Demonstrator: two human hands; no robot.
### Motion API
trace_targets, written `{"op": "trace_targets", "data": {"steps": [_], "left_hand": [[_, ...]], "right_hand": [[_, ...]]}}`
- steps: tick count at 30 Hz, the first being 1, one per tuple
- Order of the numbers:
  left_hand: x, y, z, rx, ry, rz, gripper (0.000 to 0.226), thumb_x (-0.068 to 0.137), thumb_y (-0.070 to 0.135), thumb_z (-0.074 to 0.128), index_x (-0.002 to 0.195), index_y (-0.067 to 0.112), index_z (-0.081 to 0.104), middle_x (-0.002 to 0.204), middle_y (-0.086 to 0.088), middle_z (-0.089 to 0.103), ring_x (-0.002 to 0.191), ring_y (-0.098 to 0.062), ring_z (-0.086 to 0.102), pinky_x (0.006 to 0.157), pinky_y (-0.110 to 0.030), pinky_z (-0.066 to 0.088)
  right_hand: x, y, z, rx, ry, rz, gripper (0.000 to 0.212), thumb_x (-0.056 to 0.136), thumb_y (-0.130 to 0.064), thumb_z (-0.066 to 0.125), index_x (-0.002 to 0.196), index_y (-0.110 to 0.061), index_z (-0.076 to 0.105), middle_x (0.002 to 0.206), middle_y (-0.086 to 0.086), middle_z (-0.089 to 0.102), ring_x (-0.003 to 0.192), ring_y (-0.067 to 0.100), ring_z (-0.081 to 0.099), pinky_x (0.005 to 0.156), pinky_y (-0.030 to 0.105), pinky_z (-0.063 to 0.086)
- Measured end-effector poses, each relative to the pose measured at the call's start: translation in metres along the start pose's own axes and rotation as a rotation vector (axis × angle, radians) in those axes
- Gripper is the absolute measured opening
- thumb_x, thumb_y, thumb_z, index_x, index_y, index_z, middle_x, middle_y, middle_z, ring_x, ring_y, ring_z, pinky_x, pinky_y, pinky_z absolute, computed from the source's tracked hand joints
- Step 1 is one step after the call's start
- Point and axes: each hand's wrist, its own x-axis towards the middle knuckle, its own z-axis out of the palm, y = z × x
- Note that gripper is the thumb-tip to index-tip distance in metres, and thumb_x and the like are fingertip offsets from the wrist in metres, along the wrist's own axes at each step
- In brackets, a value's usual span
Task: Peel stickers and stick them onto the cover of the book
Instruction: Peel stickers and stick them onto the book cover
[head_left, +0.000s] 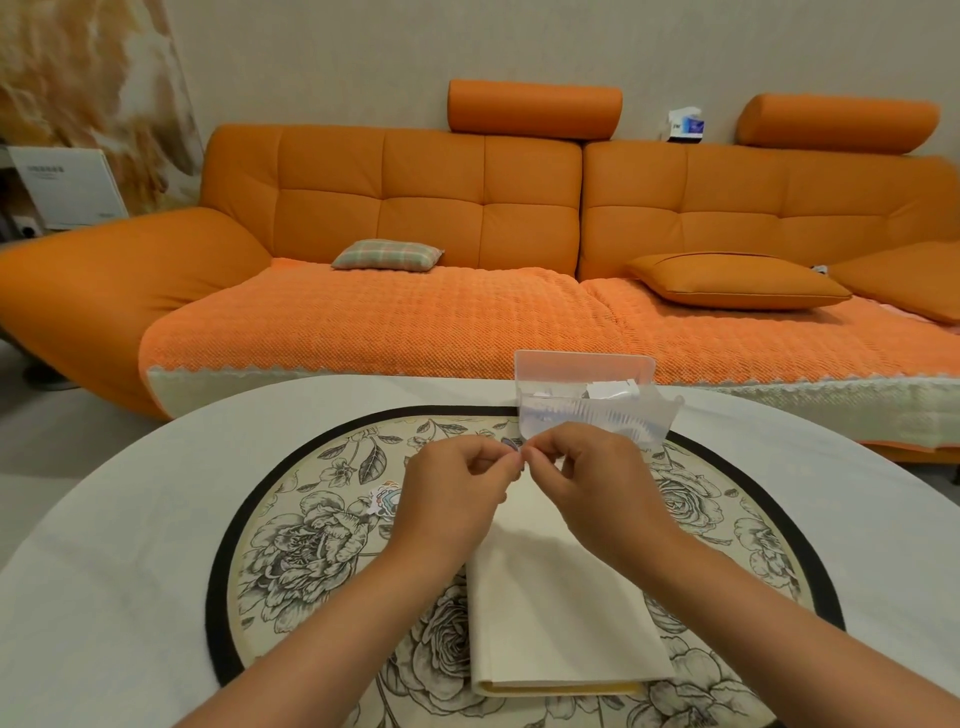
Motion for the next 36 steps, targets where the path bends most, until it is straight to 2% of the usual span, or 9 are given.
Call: {"op": "trace_targets", "data": {"steps": [6, 10, 14, 16, 18, 20, 25, 29, 36], "left_hand": [[0.001, -0.004, 0.002, 0.053, -0.017, 0.04, 0.015, 0.086, 0.029, 0.071, 0.072, 0.027, 0.07, 0.066, 0.01, 0.068, 0.063, -0.003, 0.061, 0.061, -0.02, 0.049], [0.004, -0.006, 0.002, -0.001, -0.054, 0.044, 0.016, 0.087, 0.028, 0.071, 0.072, 0.027, 0.068, 0.065, 0.009, 0.066, 0.064, -0.01, 0.062, 0.063, -0.025, 0.05], [0.007, -0.005, 0.0, -0.063, -0.098, 0.041, 0.016, 0.089, 0.025, 0.07, 0.073, 0.026, 0.067, 0.071, 0.001, 0.067, 0.076, -0.024, 0.066, 0.071, -0.036, 0.053], [0.008, -0.005, 0.0, -0.082, -0.112, 0.052, 0.016, 0.09, 0.025, 0.07, 0.074, 0.025, 0.067, 0.076, -0.004, 0.069, 0.078, -0.027, 0.065, 0.071, -0.039, 0.054], [0.008, -0.005, 0.0, -0.095, -0.108, 0.055, 0.015, 0.09, 0.026, 0.07, 0.075, 0.026, 0.068, 0.075, -0.004, 0.068, 0.077, -0.028, 0.065, 0.07, -0.042, 0.054], [0.008, -0.006, 0.0, -0.093, -0.098, 0.059, 0.014, 0.09, 0.03, 0.07, 0.077, 0.029, 0.069, 0.073, 0.0, 0.068, 0.076, -0.026, 0.065, 0.071, -0.045, 0.056], [0.009, -0.009, 0.001, -0.086, -0.09, 0.084, 0.011, 0.091, 0.029, 0.069, 0.079, 0.029, 0.069, 0.075, 0.006, 0.07, 0.077, -0.017, 0.068, 0.074, -0.046, 0.059], [0.006, -0.004, 0.001, -0.185, -0.164, 0.033, 0.009, 0.094, 0.016, 0.064, 0.091, 0.021, 0.071, 0.087, 0.004, 0.075, 0.083, -0.018, 0.071, 0.068, -0.032, 0.06], [0.006, -0.001, -0.001, -0.249, -0.143, -0.032, 0.008, 0.093, 0.02, 0.068, 0.09, 0.014, 0.072, 0.082, 0.004, 0.076, 0.073, -0.009, 0.071, 0.063, -0.026, 0.057]], "right_hand": [[-0.002, 0.002, 0.002, -0.023, -0.004, -0.008, 0.01, 0.092, -0.032, 0.065, 0.091, -0.033, 0.075, 0.08, -0.021, 0.067, 0.067, -0.002, 0.056, 0.061, 0.018, 0.041], [-0.001, 0.0, 0.001, 0.074, -0.024, 0.073, 0.011, 0.092, -0.029, 0.065, 0.087, -0.031, 0.075, 0.071, -0.022, 0.065, 0.066, -0.004, 0.056, 0.057, 0.013, 0.037], [0.001, -0.001, 0.0, 0.227, -0.069, 0.196, 0.014, 0.093, -0.025, 0.064, 0.084, -0.026, 0.074, 0.059, -0.027, 0.062, 0.057, -0.004, 0.057, 0.053, 0.01, 0.039], [0.003, -0.004, -0.001, 0.338, -0.092, 0.26, 0.015, 0.093, -0.023, 0.064, 0.082, -0.021, 0.074, 0.056, -0.017, 0.062, 0.049, 0.0, 0.055, 0.048, 0.012, 0.039], [0.004, -0.008, -0.004, 0.456, -0.13, 0.319, 0.016, 0.091, -0.023, 0.066, 0.079, -0.017, 0.074, 0.056, -0.003, 0.063, 0.046, 0.005, 0.053, 0.047, 0.021, 0.041], [0.004, -0.01, -0.006, 0.549, -0.133, 0.349, 0.015, 0.09, -0.025, 0.07, 0.079, -0.016, 0.076, 0.065, 0.01, 0.066, 0.049, 0.011, 0.055, 0.045, 0.026, 0.041], [0.005, -0.011, -0.004, 0.627, -0.118, 0.418, 0.014, 0.092, -0.018, 0.069, 0.081, -0.013, 0.076, 0.069, -0.003, 0.068, 0.05, 0.013, 0.057, 0.044, 0.026, 0.041], [0.006, -0.011, -0.005, 0.641, -0.09, 0.445, 0.017, 0.093, -0.017, 0.066, 0.079, -0.014, 0.076, 0.066, -0.007, 0.07, 0.049, 0.013, 0.054, 0.045, 0.025, 0.041], [0.004, -0.006, -0.004, 0.331, -0.101, 0.215, 0.017, 0.095, -0.023, 0.064, 0.083, -0.02, 0.076, 0.056, -0.02, 0.064, 0.045, 0.001, 0.052, 0.045, 0.011, 0.037]]}}
